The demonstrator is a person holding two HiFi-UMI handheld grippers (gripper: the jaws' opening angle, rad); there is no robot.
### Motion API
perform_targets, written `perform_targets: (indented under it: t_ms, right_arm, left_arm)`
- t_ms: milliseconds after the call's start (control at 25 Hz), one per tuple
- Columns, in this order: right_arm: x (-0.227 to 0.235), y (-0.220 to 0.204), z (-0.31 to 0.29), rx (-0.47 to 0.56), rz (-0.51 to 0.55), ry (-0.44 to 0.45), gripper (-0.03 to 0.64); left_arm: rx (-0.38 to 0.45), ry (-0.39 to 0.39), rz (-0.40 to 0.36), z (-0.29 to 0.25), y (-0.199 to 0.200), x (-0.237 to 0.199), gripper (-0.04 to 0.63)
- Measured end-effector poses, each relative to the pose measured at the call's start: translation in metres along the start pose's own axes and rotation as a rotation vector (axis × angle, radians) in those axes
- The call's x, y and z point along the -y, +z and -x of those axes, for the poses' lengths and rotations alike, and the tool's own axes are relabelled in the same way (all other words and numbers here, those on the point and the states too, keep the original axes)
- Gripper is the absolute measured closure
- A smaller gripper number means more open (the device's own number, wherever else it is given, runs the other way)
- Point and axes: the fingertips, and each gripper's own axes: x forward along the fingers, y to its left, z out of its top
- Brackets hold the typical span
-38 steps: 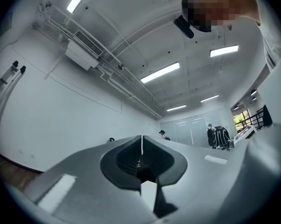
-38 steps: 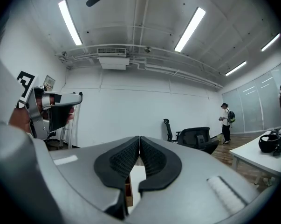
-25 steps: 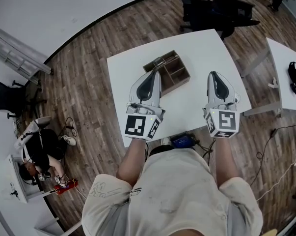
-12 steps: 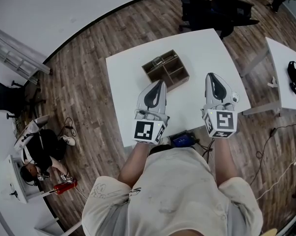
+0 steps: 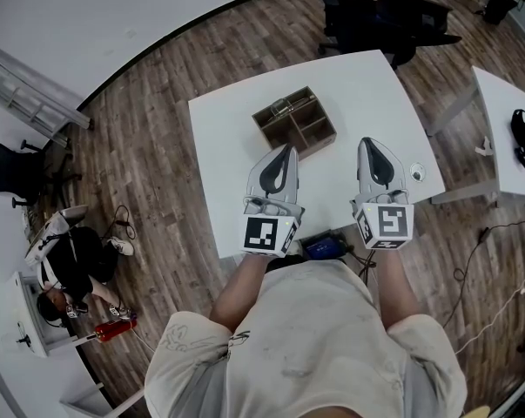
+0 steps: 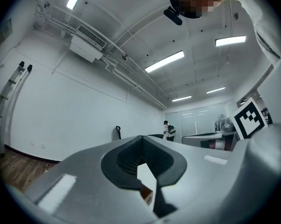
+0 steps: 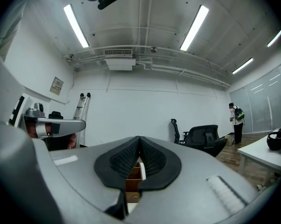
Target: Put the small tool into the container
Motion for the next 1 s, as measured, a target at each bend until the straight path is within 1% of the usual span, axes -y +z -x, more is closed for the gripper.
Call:
perform_targets:
  t_ms: [120,360,640,1000]
  right_arm:
    - [-0.008,-0.010,0.001,-0.015,0.006,0.013,0.612]
    - [-0.017,-0.019,0.002,-0.035,0.012,0.036,0.612]
    - [-0.017,-0.014,0.002,-0.020,0.019,0.035,0.612]
    - [-0.016,-0.011,0.001,-0.009,0.023,0.034,0.612]
  left_arm:
    - [-0.014,0.012,-0.004,0.001,-0.005,-0.001,0.578]
    - [0.008,0.044,-0.007,0.005,-0.007,-0.004,0.578]
    - [0.002,0.053,-0.022,0.007,-0.011,-0.007,0.578]
    - [-0.008,0.070,-0.008,0.009,-0.021,-0.010,0.578]
